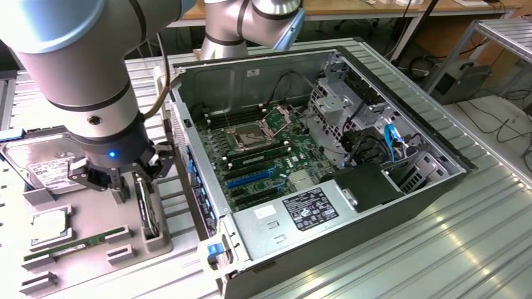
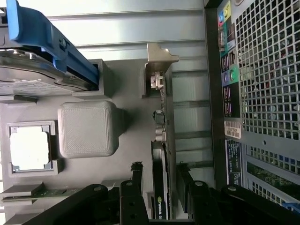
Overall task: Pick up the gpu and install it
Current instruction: 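Pick up the gpu and move the gpu toward the slot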
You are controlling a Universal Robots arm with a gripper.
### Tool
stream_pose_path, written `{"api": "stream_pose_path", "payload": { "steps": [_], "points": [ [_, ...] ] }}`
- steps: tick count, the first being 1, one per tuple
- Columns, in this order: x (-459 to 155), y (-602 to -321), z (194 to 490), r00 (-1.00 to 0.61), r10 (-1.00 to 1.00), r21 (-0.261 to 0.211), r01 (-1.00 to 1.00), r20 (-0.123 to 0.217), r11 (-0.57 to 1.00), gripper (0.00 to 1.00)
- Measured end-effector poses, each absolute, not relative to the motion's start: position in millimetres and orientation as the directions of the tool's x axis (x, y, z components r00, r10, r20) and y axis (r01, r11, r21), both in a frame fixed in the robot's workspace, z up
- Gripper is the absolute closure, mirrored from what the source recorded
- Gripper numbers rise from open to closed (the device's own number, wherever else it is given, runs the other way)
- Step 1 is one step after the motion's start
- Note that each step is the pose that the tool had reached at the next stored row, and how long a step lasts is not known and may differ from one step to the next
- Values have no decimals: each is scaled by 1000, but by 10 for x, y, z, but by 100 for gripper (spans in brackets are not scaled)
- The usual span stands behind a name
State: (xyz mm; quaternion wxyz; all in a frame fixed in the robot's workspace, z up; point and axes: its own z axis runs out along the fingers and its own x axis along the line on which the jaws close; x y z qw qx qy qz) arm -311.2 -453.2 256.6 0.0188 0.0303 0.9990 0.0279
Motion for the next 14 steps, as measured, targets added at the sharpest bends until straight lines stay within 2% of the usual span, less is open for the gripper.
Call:
{"api": "stream_pose_path", "payload": {
  "steps": [11,12,13,14],
  "points": [
    [-3112,-4561,2473,-997,62,63,60,-36,996,58],
    [-3112,-4561,2470,-997,62,63,60,-36,996,59],
    [-3112,-4561,2466,-997,62,63,60,-36,996,66],
    [-3112,-4561,2465,-997,62,63,60,-36,996,66]
  ]
}}
